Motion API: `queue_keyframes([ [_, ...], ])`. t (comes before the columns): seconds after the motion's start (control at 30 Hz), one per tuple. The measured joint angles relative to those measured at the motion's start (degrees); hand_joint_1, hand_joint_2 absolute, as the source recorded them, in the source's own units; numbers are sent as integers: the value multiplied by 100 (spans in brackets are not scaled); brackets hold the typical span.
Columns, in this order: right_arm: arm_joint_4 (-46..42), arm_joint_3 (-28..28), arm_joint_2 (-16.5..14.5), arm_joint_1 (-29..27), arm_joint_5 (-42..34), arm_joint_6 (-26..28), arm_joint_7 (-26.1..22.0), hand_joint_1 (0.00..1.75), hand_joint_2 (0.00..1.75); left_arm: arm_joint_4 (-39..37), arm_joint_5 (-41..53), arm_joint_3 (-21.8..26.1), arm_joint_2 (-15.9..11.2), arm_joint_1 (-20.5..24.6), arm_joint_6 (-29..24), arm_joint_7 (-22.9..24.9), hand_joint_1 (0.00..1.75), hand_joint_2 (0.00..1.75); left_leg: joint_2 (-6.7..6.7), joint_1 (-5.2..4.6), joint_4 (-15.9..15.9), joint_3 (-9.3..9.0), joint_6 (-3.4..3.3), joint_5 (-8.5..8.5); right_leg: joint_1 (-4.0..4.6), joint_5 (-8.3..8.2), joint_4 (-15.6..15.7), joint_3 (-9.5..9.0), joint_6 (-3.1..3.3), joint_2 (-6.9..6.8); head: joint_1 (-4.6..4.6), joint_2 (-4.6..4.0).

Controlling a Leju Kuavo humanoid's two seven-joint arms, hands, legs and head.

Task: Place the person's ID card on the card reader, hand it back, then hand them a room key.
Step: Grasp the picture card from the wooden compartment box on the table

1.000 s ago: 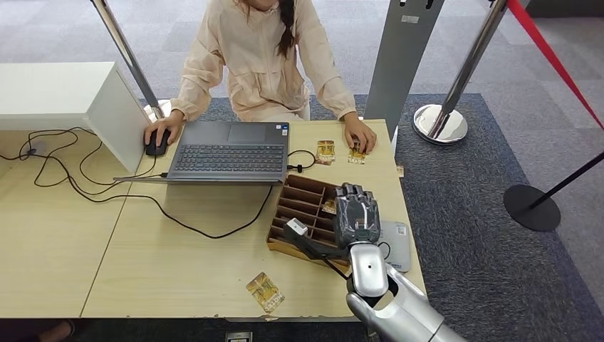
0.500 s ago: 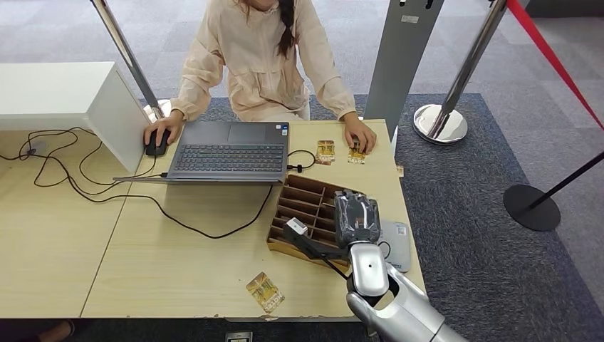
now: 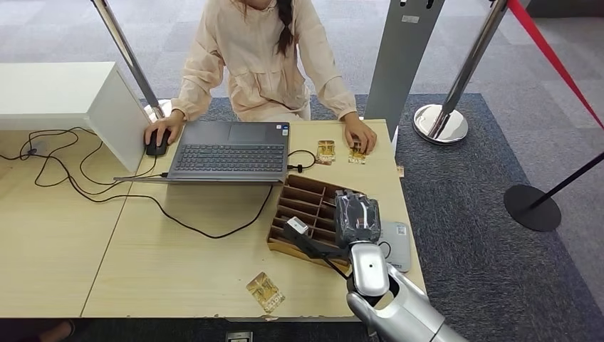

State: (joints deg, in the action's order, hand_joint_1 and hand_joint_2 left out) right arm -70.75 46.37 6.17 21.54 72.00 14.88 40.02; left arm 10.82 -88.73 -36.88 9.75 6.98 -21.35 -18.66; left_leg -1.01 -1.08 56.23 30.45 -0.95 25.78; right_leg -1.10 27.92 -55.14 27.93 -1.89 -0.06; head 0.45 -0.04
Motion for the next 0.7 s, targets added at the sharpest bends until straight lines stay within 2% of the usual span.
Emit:
queue_keyframes([
  [0.7, -51, -2, 14, -40, 0, 459, 0, 157, 175, 0, -68, 21, -7, 1, 13, -9, 0, 0, 0, 0, 0, 2, 0, 1, 0, 1, 0, 2, -1, 0, 1, 0],
])
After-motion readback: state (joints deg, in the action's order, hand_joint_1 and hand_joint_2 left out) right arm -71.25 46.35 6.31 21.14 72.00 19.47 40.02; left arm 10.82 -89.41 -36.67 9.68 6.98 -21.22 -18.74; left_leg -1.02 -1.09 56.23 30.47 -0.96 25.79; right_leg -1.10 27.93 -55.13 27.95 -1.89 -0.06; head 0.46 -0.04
